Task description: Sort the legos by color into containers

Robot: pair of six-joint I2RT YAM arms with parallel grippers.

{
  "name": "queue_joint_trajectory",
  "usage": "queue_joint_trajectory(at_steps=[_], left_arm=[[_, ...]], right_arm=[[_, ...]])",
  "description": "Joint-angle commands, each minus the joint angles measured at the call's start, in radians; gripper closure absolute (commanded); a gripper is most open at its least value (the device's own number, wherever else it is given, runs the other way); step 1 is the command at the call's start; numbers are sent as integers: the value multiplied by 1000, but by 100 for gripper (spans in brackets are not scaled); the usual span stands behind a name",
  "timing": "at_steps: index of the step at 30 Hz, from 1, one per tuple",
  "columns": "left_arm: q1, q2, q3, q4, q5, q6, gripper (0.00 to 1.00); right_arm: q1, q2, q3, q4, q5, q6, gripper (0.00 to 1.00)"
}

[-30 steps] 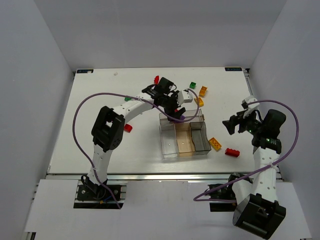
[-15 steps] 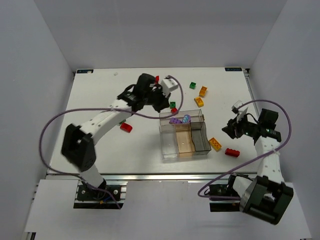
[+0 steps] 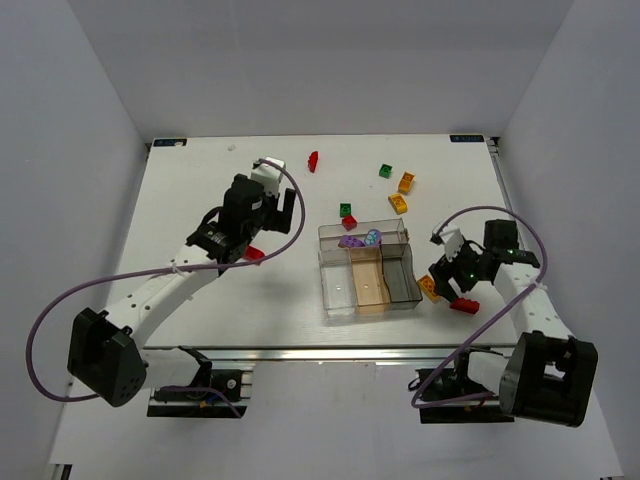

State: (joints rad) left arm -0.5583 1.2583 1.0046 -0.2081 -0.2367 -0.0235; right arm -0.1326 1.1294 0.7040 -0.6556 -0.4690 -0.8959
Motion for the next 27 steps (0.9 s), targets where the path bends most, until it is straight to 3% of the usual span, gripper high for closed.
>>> queue_joint_trajectory(at_steps=[1, 19, 24, 27], left_arm=[[-2, -33, 16, 9, -47, -24, 6], [-2, -57, -3, 16, -113, -7, 5], [-2, -60, -4, 16, -121, -4, 4], [-2, -62, -8, 19, -127, -3, 4]], right_arm=[[47, 42, -31, 71, 124, 37, 17], [220, 159, -112, 258, 233, 173, 26], [229, 175, -113, 278, 277, 204, 43], [223, 165, -97, 286, 288, 225, 70]])
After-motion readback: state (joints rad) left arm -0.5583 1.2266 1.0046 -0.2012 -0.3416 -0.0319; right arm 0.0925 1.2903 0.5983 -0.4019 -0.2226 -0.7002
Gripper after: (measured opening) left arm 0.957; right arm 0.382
